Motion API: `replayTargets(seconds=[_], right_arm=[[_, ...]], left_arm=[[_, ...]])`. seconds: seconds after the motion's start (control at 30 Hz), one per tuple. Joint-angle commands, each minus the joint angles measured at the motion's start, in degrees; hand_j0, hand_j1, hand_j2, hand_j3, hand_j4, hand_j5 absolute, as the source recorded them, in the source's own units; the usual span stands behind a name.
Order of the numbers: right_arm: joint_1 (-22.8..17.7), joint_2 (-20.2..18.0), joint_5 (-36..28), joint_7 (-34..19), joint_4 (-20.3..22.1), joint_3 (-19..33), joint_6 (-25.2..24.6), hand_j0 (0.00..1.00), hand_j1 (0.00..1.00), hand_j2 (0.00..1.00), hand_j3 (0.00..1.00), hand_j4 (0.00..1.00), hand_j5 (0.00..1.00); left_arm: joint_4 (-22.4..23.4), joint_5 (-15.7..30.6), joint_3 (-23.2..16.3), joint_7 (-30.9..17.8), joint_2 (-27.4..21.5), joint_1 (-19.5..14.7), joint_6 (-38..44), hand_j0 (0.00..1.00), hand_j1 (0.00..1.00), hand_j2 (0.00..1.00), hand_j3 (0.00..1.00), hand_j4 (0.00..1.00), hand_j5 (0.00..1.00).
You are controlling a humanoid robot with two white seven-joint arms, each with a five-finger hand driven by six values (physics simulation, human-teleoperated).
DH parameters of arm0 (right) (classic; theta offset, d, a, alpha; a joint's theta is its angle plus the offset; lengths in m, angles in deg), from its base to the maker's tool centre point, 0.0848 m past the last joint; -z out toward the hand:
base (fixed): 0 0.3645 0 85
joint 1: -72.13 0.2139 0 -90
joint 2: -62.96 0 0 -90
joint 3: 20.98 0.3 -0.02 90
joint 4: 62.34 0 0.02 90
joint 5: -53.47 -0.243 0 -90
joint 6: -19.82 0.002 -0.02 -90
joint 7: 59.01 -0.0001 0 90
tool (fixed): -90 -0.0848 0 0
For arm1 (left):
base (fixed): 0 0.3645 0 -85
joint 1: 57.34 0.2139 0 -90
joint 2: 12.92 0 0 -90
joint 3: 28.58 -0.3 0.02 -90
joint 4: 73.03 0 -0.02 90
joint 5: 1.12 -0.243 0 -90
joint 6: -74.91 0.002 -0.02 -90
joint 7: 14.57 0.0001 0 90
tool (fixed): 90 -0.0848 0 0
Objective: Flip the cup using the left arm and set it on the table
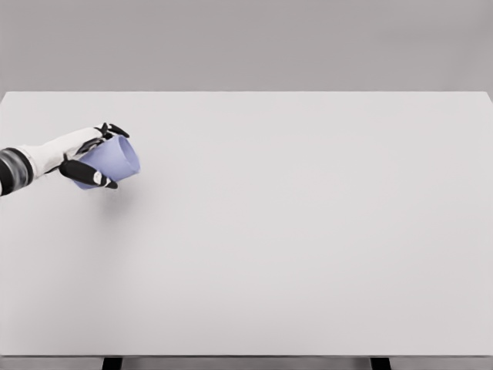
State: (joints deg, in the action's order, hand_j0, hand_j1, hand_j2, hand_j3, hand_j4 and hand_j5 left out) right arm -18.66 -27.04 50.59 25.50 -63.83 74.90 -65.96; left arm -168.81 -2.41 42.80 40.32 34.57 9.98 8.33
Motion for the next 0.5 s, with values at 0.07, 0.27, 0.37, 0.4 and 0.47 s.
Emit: replayTargets(seconds=[0.07, 0.27, 0.37, 0.4, 0.47], right_arm=[[0.0, 0.0, 0.0, -0.1, 0.0, 0.0, 0.0, 1.00, 1.00, 1.00, 1.00, 1.00, 1.00], [0.0, 0.0, 0.0, -0.1, 0.0, 0.0, 0.0, 1.00, 1.00, 1.00, 1.00, 1.00, 1.00], [0.0, 0.0, 0.0, -0.1, 0.0, 0.0, 0.0, 1.00, 1.00, 1.00, 1.00, 1.00, 1.00], [0.0, 0.0, 0.0, 0.0, 0.0, 0.0, 0.0, 1.00, 1.00, 1.00, 1.00, 1.00, 1.00], [0.0, 0.0, 0.0, -0.1, 0.0, 0.0, 0.0, 1.00, 1.00, 1.00, 1.00, 1.00, 1.00]], left_arm=[[6.6, 5.1, 4.0, 0.1, 0.0, 0.1, -16.3, 0.43, 0.43, 0.43, 0.43, 0.43, 0.43], [20.3, 14.3, 4.1, 0.1, 1.9, 0.1, -39.7, 0.44, 0.44, 0.44, 0.44, 0.44, 0.44], [25.3, 18.0, 4.1, 0.1, 4.4, 0.1, -46.8, 0.44, 0.44, 0.44, 0.44, 0.44, 0.44], [26.4, 18.7, 4.2, 0.1, 5.5, 0.1, -48.3, 0.44, 0.44, 0.44, 0.44, 0.44, 0.44], [28.2, 19.7, 5.0, 0.1, 7.2, 0.2, -51.0, 0.44, 0.44, 0.44, 0.44, 0.44, 0.44]])
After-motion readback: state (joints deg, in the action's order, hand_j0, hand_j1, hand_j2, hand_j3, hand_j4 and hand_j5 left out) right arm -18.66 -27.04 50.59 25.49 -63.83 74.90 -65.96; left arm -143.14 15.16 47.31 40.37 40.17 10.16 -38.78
